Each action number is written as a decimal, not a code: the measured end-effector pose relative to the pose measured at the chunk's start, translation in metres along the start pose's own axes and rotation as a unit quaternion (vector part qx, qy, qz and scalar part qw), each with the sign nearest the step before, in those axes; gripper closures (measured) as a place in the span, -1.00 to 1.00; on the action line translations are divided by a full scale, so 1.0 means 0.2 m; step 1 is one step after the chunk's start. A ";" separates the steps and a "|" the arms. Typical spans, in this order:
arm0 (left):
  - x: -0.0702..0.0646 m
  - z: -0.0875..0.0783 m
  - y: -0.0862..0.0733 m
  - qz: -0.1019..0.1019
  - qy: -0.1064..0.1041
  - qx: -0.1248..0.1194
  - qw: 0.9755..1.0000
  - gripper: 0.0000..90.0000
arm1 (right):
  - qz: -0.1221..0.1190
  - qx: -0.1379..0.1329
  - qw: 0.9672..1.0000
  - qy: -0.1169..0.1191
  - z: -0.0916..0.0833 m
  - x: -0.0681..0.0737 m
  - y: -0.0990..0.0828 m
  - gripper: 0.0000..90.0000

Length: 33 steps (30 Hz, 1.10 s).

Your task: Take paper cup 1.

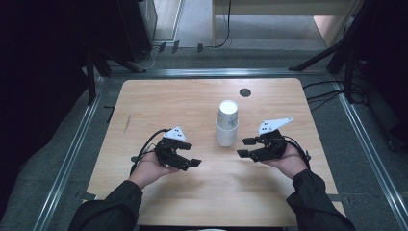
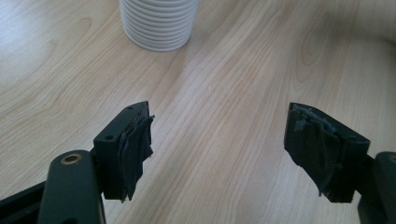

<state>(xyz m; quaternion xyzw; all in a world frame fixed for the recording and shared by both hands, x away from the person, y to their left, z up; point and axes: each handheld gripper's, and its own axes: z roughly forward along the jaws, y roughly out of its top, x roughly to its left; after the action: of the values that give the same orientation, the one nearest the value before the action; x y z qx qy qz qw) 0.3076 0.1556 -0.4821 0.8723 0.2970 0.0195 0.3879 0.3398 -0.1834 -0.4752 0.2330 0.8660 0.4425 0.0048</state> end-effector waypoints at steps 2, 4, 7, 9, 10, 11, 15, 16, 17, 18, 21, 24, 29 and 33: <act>0.00 0.00 0.00 0.006 0.004 0.001 1.000 -0.48 | -0.009 0.007 1.000 -0.009 0.00 0.00 0.00 -0.04; 0.00 -0.01 0.00 0.007 0.006 0.001 1.000 -0.48 | -0.008 0.012 1.000 -0.009 0.00 0.00 -0.01 -0.04; 0.00 -0.01 0.00 -0.014 -0.004 0.002 1.000 -0.50 | 0.000 0.011 1.000 0.000 -0.01 -0.01 -0.01 -0.04; -0.01 -0.02 0.01 -0.013 -0.009 0.003 1.000 -0.51 | -0.002 0.011 1.000 0.000 -0.03 -0.02 0.00 -0.04; -0.02 -0.03 0.01 -0.007 -0.010 0.002 1.000 -0.51 | -0.004 0.008 1.000 0.000 -0.03 -0.02 0.00 -0.03; -0.02 -0.03 0.01 0.000 -0.008 0.006 1.000 -0.51 | -0.003 0.007 1.000 0.002 -0.04 -0.02 0.00 -0.02; -0.01 -0.05 0.00 0.006 -0.003 -0.001 1.000 -0.50 | -0.008 0.002 1.000 -0.004 -0.07 -0.03 0.02 -0.01; -0.01 -0.06 0.00 0.004 0.000 -0.003 1.000 -0.50 | -0.012 0.003 1.000 -0.006 -0.08 -0.04 0.03 -0.01; 0.00 -0.06 0.00 0.004 0.003 -0.005 1.000 -0.51 | -0.014 0.006 1.000 -0.008 -0.09 -0.05 0.04 -0.01; 0.00 -0.06 0.00 0.004 0.003 -0.005 1.000 -0.51 | -0.014 0.006 1.000 -0.008 -0.09 -0.05 0.04 -0.01; 0.00 -0.07 0.00 0.002 0.005 -0.007 1.000 -0.50 | -0.019 0.032 0.999 -0.018 -0.12 -0.08 0.10 -0.03; 0.00 -0.08 0.00 0.005 0.004 -0.007 1.000 -0.50 | -0.035 0.044 0.998 -0.012 -0.15 -0.10 0.15 -0.04; 0.00 -0.08 0.00 0.008 0.004 -0.007 1.000 -0.50 | -0.057 0.070 0.996 -0.011 -0.20 -0.13 0.24 -0.07; 0.00 -0.08 -0.01 0.007 0.006 -0.005 1.000 -0.51 | -0.061 0.083 0.995 -0.015 -0.23 -0.17 0.30 -0.11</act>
<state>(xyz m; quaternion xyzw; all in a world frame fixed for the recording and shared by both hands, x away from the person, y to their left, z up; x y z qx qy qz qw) 0.3029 0.1665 -0.4720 0.8722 0.2934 0.0289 0.3902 0.3839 -0.2027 -0.4068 0.1862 0.9120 0.3647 0.0251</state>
